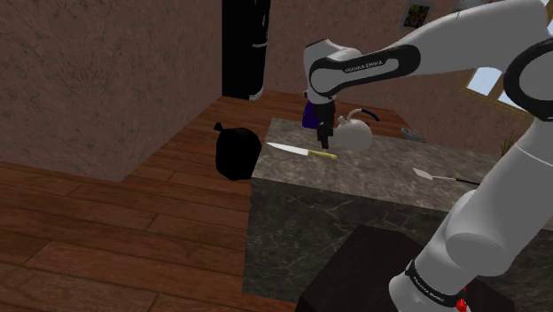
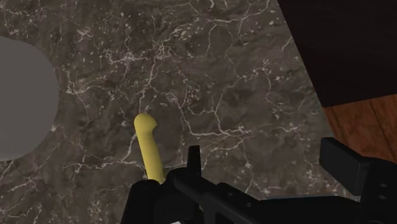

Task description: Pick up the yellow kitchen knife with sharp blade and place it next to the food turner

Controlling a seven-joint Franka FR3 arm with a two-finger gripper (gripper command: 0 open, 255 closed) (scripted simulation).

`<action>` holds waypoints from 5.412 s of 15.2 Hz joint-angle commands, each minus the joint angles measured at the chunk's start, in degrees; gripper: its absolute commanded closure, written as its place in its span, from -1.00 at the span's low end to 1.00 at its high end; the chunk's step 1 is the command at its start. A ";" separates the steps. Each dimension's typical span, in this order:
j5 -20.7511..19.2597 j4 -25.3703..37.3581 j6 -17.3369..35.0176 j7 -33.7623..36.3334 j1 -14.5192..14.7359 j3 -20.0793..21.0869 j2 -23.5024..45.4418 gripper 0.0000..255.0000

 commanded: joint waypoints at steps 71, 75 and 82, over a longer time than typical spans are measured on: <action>-14.68 -5.50 8.70 -20.77 -10.22 -8.57 3.18 1.00; -17.47 -11.10 11.50 -23.48 -12.73 -11.12 -1.43 1.00; -22.99 -18.37 16.11 -29.02 -17.72 -16.32 -7.95 1.00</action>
